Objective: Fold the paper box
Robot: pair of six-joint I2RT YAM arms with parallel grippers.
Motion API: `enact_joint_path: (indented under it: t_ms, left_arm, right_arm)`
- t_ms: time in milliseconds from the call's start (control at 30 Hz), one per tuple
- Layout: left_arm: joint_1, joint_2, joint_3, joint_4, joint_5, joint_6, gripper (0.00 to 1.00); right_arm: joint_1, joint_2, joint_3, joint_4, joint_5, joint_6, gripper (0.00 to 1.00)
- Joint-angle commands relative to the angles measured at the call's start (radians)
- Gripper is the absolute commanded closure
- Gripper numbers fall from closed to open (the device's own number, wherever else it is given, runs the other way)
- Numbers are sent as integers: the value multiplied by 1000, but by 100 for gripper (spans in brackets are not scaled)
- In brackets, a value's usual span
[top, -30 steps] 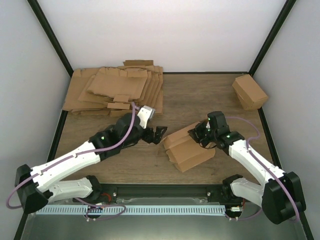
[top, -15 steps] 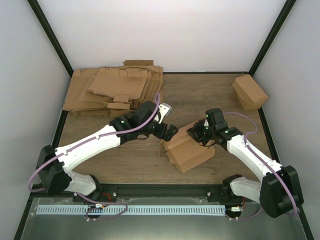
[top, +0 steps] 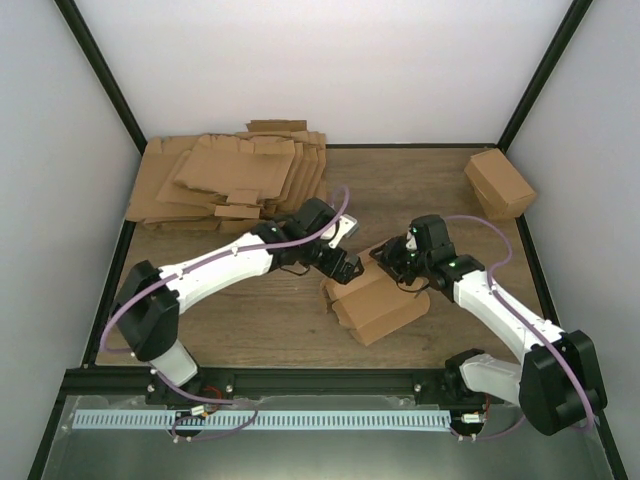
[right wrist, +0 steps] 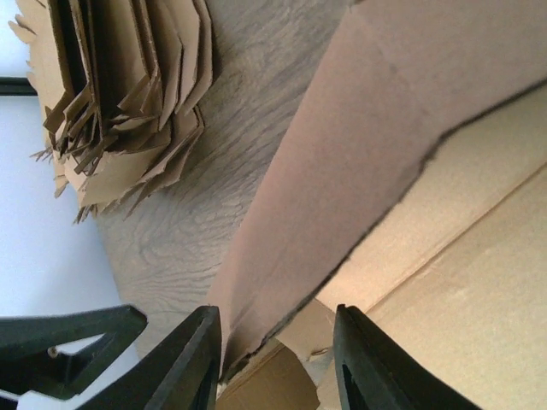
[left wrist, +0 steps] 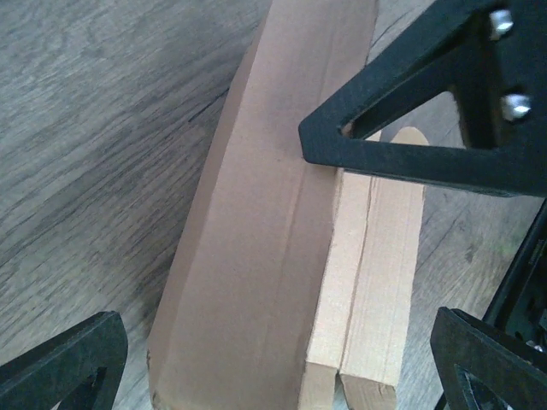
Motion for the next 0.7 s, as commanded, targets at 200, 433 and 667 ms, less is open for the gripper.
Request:
enact_joint_path:
  t_ms: [200,433,667]
  left_arm:
    - [35,153,129,-37,62,110,2]
    - [51,207,166,-26,130,128,10]
    - [52,255,243,-69,59,171,18]
  right_arm:
    - [-9,-98,-26,47,57,-218,35]
    - [-9,-272,-117,20,121,-331,15]
    - [-9,-304,-245,8,147,-289,27]
